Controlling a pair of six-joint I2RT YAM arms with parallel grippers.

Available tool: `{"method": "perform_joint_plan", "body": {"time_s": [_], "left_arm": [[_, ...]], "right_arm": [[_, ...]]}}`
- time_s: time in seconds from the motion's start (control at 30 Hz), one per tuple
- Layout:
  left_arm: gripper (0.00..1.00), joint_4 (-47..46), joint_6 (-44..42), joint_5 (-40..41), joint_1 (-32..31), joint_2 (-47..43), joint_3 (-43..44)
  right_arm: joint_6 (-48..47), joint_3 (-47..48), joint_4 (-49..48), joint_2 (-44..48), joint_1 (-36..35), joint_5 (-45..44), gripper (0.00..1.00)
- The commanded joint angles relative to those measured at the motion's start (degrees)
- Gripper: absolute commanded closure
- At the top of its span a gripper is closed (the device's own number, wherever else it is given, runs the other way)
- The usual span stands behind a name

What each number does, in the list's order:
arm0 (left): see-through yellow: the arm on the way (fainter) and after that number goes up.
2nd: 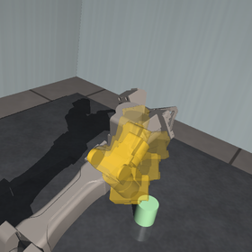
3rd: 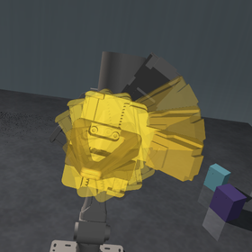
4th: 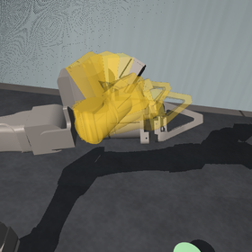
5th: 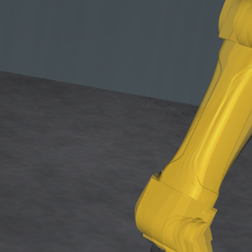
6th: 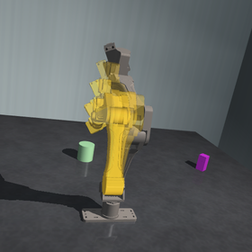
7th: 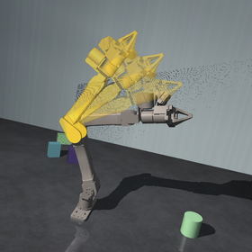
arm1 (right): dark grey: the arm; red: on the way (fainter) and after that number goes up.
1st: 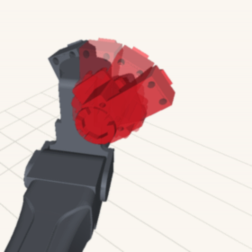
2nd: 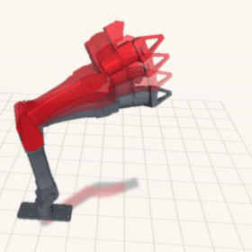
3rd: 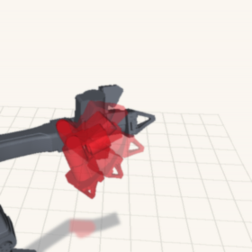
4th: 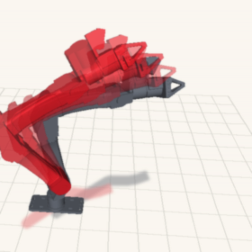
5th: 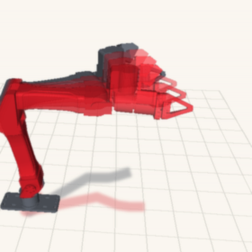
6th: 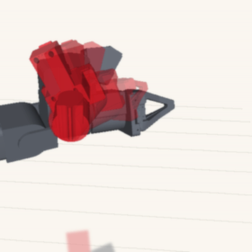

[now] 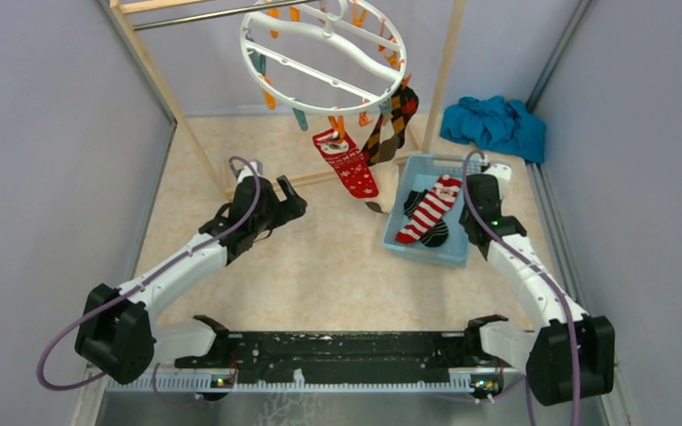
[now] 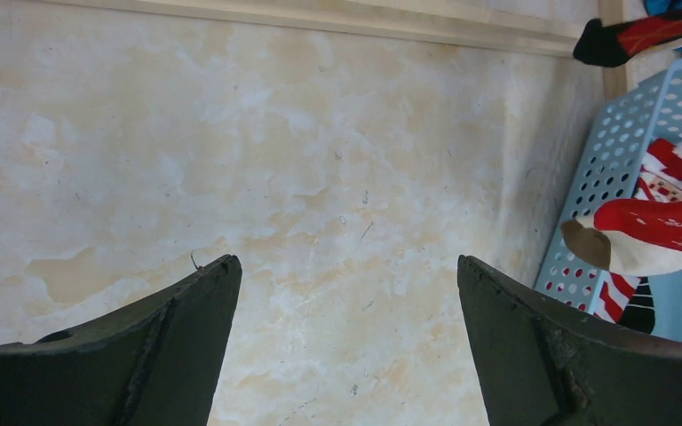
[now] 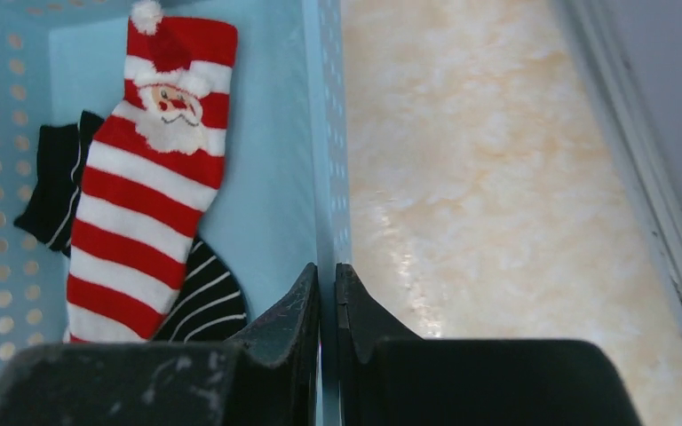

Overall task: Clip the socks to the hanger
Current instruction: Move the bin to the center of the board.

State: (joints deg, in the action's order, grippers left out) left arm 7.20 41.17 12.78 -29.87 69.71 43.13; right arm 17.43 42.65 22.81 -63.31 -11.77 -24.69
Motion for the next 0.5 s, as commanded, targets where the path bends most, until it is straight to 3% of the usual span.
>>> {"method": "perform_joint_plan", "body": {"time_s": [0.0, 0.23, 0.27, 0.33, 0.4, 0.47], "left_arm": [[0.04, -2.07, 1.13, -0.81, -0.33, -1.98, 0.12], [0.04, -1.62, 0.54, 0.51, -0.34, -3.94, -0.33], [0.04, -1.59, 0.43, 0.59, -0.33, -4.03, -0.29], [0.04, -1.42, 0.24, 0.64, -0.29, -4.23, -0.18], [0.03, -1.32, 0.07, 0.77, -0.36, -4.32, -0.11], [0.03, -1.30, -0.06, 1.04, -0.32, -4.32, 0.01]], "right_arm": [[5.42, 0.68, 3.99, 4.31, 4.84, -6.55, 1.00], [7.66, 0.65, 4.29, 3.19, 6.78, -9.30, 0.99], [8.60, 0.72, 4.50, 2.68, 6.87, -10.98, 0.84], [9.99, 1.31, 5.46, 1.81, 6.93, -14.50, 0.37], [10.23, 2.14, 5.76, 2.08, 6.94, -16.11, 0.21], [9.34, 2.63, 4.76, 3.79, 6.85, -15.63, 0.17]]}}
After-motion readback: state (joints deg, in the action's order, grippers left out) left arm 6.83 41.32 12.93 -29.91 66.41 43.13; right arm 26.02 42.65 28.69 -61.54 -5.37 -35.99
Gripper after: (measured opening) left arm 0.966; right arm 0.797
